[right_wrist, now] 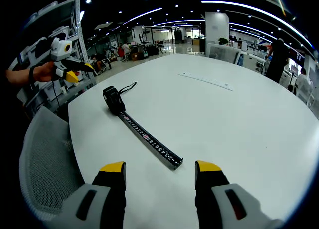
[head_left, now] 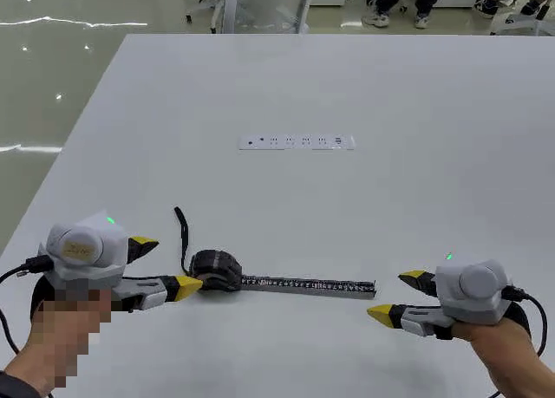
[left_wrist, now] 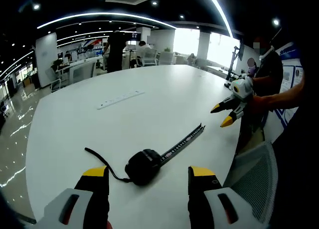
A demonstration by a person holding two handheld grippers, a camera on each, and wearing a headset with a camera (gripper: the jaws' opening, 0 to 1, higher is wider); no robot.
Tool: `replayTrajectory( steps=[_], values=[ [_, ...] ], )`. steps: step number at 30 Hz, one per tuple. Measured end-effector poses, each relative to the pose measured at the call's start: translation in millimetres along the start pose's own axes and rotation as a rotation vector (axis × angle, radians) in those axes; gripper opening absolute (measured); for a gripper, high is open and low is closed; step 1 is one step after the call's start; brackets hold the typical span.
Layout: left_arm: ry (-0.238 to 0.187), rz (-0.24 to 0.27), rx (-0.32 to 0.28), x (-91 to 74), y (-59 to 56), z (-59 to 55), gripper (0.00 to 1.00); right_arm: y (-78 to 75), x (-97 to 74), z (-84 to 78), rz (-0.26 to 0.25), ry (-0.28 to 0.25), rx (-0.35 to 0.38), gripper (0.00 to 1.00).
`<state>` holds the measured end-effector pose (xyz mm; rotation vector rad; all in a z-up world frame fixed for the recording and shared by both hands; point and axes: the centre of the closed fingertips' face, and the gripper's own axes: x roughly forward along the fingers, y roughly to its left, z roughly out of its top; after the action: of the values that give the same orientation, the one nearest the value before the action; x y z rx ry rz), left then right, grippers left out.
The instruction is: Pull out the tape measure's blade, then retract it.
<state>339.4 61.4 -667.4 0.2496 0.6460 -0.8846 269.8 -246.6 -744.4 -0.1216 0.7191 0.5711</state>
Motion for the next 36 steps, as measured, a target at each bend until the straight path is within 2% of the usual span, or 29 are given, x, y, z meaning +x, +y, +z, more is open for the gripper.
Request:
replayTrajectory(
  steps=[6,11,13,22,30,36],
  values=[
    [-0.008,0.017,-0.010,-9.7,-4.0,-4.1,0.62,4.8,-7.7,8.9,-0.014,-0.036,0.002,0.57],
    [-0.025,0.025,-0.027,-13.6,-10.9,-6.4,0.62,9.5,-13.0,4.5,-0.027,-0.039,-0.014,0.57],
    [-0.028,0.028,-0.035,-13.5,-10.5,-9.4,0.62,11.9,-15.4,2.6,-0.026,-0.044,-0.001,0.57],
    [-0.027,0.025,-0.056,-13.4,-26.2,-16.9,0.63,28.5,-22.0,-4.1,-0.030,-0.060,0.027,0.61],
    [-0.021,0.026,-0.070,-11.9,-29.6,-23.2,0.64,37.6,-20.6,-6.5,-0.030,-0.069,0.045,0.63],
    [-0.020,0.029,-0.074,-13.6,-29.5,-24.9,0.65,38.7,-20.3,-7.7,-0.028,-0.066,0.048,0.63]
  ],
)
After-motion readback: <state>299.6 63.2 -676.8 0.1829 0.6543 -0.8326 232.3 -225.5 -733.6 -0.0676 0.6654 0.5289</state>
